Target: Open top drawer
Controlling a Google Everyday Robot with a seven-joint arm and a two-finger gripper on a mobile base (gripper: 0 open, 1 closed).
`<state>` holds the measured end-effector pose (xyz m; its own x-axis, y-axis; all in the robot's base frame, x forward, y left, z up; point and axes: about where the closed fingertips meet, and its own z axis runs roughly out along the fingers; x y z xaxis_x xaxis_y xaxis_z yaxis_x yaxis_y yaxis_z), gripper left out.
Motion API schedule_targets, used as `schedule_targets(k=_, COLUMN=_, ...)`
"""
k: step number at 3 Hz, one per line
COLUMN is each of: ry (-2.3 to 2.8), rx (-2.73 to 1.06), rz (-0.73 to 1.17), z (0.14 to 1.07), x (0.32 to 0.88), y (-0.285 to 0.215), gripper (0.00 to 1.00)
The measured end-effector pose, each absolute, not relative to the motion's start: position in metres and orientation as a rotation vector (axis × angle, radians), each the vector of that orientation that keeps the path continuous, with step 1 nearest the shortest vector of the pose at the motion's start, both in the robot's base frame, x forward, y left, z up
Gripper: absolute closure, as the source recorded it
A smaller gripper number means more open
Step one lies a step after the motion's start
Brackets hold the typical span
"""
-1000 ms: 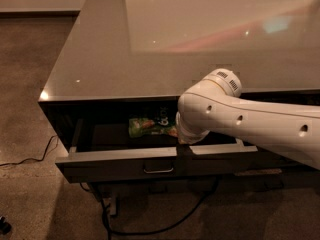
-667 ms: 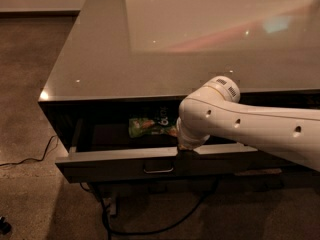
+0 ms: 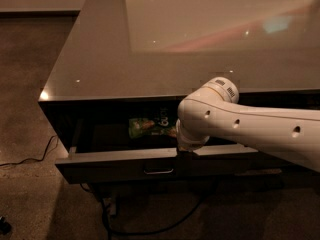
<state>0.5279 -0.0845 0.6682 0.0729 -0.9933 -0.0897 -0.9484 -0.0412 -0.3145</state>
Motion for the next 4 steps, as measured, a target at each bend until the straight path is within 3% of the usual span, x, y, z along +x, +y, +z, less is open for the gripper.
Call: schedule_targets(k=4, ry=1.963, rx=-2.187, rz=-0.152, z=0.664, x=0.486, y=-0.086, gripper=1.00)
